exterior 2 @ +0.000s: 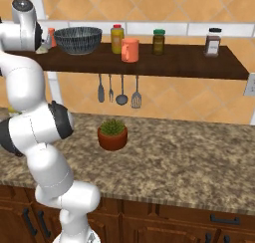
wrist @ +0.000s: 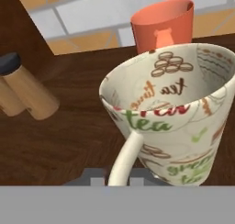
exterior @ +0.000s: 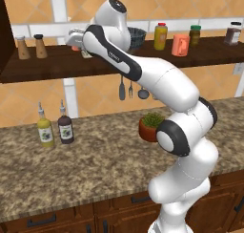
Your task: Gather all objects into one cabinet and sort the glasses and bowls to opposite sides.
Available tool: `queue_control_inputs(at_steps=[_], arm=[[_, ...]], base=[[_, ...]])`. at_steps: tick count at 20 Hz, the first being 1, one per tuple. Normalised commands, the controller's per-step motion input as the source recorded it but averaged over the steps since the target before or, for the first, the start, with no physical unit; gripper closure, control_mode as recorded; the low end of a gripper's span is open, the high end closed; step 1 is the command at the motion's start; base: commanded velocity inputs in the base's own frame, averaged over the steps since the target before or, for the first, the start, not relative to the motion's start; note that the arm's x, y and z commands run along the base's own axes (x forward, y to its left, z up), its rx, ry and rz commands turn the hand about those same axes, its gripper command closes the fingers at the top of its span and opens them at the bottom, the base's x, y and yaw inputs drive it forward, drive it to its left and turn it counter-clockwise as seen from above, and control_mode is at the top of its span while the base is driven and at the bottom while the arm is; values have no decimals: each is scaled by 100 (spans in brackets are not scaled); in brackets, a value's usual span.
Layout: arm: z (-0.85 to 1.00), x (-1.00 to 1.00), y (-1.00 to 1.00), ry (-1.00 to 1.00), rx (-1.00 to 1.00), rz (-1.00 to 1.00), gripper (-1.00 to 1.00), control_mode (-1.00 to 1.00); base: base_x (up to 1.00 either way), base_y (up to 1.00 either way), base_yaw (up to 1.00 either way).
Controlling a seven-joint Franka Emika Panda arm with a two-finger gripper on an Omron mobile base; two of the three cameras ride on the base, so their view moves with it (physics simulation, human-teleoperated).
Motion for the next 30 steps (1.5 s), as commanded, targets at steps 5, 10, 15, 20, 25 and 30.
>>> queue_control_inputs(at_steps=[5, 10, 15, 20, 25, 30], arm=[[0, -1, 0, -1, 2, 0, -100, -100], [9, -18, -1, -6, 6, 0, -100, -100], [8, -66, -19, -6, 2, 0, -100, -100], [0, -100, -53, -9, 0, 0, -100, -100], [-25, -40, -39, -3, -3, 0, -100, -100], [3, -78, -66, -21, -1, 0, -100, -100]], base=[[0, 0, 0], [0, 0, 0], [0, 0, 0], [0, 0, 0], [0, 0, 0], [0, 0, 0]])
